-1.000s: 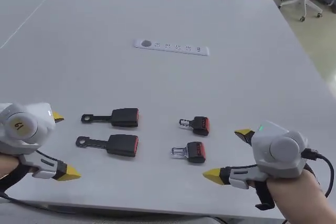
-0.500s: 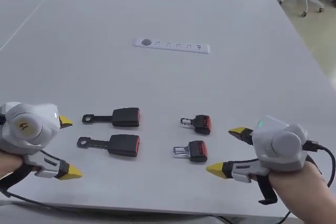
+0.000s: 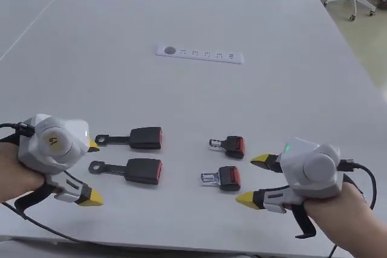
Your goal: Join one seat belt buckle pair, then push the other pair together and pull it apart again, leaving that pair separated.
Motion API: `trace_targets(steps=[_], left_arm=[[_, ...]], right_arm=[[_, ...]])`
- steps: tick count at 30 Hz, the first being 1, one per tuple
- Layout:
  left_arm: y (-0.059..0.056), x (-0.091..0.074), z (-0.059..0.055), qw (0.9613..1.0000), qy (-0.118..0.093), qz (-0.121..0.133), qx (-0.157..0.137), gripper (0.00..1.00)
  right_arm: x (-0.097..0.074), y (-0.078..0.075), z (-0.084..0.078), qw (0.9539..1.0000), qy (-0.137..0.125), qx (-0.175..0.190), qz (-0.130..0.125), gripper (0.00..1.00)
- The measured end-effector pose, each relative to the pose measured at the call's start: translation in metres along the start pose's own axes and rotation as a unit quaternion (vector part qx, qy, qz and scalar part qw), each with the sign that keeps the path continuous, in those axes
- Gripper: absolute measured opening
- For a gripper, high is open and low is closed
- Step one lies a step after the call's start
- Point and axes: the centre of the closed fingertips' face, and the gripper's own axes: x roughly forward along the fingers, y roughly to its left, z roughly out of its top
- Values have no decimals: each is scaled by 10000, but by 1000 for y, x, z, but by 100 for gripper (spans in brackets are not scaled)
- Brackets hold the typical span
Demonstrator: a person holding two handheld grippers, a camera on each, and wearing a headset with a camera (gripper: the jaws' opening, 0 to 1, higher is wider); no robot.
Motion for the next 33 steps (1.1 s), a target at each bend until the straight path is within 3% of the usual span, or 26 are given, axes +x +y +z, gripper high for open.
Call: trace_targets(steps=[6,9,13,16,18,27,28,33], left_arm=[[1,6,13,9995,-28,-87,292,65],[4,12,19,9989,-17,-105,458,64],[7,20,29,9983,-43,-145,570,62],[8,26,34,9978,-19,-192,630,61],[12,30,34,9971,86,-204,732,57],[13,44,43,9945,61,-343,992,54],[12,46,46,9924,-33,-407,1164,52],[9,53,46,9921,7,-497,1155,50]], right_arm=[[7,0,2,9994,113,-284,161,49],[12,4,-3,9980,302,-399,374,44],[17,-2,-1,9959,359,-767,324,49],[20,-3,-2,9945,443,-854,415,47],[22,-6,-1,9934,475,-968,402,48],[36,-8,-1,9889,640,-1199,604,43],[38,-9,-2,9878,673,-1250,638,42],[44,-13,-2,9855,739,-1359,693,41]])
